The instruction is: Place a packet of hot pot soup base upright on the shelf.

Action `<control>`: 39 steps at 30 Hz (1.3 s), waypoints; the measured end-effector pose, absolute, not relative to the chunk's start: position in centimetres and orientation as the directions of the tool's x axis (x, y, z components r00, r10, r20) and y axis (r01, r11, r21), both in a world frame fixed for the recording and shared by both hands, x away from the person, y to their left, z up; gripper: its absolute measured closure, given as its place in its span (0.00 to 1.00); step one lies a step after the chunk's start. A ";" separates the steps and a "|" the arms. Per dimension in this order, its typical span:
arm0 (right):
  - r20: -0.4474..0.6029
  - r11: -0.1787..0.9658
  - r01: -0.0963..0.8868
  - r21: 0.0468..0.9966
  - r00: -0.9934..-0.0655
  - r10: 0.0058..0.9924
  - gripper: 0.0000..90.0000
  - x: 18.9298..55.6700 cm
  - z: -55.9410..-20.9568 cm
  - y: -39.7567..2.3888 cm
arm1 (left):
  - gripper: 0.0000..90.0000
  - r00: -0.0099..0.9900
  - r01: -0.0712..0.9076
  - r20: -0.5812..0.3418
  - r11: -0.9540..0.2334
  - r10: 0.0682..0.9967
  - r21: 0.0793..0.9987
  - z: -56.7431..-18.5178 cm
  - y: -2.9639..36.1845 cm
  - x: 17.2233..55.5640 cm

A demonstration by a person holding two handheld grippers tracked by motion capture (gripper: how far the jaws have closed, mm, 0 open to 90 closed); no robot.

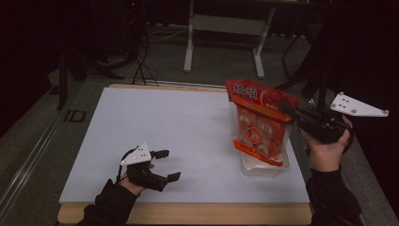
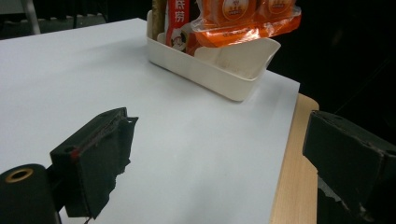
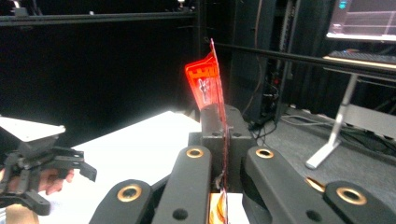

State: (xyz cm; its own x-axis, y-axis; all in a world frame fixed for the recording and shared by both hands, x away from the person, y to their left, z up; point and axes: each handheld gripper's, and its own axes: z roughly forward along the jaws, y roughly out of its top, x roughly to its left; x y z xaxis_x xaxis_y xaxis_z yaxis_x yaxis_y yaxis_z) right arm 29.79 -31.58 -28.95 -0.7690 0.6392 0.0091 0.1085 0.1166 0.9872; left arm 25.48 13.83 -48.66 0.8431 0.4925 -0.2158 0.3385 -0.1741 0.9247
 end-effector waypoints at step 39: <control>0.209 0.008 0.295 0.955 -0.693 0.690 1.00 31.9 -36.8 -34.8 | 0.09 0.820 0.396 -0.274 -0.152 0.502 0.906 -51.1 13.8 26.0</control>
